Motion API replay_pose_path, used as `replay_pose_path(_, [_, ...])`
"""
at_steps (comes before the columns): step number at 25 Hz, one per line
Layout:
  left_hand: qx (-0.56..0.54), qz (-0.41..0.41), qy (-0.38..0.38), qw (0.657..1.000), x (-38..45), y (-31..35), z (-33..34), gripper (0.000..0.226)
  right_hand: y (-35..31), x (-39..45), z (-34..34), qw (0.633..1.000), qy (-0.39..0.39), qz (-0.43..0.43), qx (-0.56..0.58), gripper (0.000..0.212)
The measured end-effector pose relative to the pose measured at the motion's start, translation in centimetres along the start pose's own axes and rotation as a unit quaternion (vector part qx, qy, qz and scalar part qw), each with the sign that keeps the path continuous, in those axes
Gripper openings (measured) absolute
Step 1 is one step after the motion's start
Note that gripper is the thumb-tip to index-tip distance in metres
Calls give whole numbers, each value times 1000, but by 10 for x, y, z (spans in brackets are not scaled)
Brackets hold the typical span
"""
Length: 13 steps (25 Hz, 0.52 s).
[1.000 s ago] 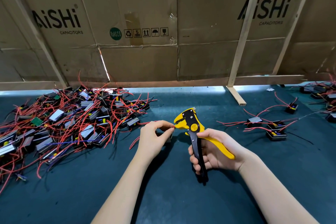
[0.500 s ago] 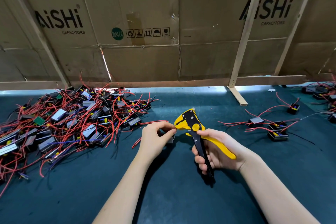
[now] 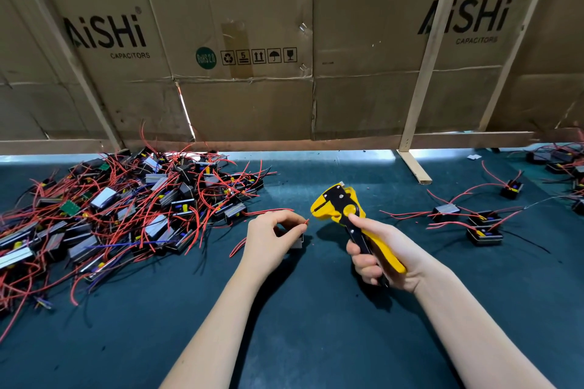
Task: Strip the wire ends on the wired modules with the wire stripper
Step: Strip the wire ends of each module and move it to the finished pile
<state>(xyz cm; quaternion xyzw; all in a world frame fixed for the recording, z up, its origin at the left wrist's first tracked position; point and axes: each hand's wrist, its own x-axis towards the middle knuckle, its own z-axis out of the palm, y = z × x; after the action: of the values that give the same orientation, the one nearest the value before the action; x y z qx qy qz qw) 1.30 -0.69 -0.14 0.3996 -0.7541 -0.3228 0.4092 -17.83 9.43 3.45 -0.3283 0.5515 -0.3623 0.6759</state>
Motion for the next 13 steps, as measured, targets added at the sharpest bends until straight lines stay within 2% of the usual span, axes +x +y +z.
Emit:
replay_pose_path(3, [20,12,-18,1000,0,-1,-4,3,4,1,-1,997,-33,-13,65,56])
replay_pose_path(7, [166,43,-115,978,2,-6,-23,42,6,0,0,991,-30,-4,133,53])
replay_pose_path(10, [173,42,-142,974,3,-10,-36,29,5,1,-1,985,-16,-2,170,52])
replay_pose_path(13, [129,62,-82,986,2,-4,-36,19,4,2,-1,983,-14,4,181,52])
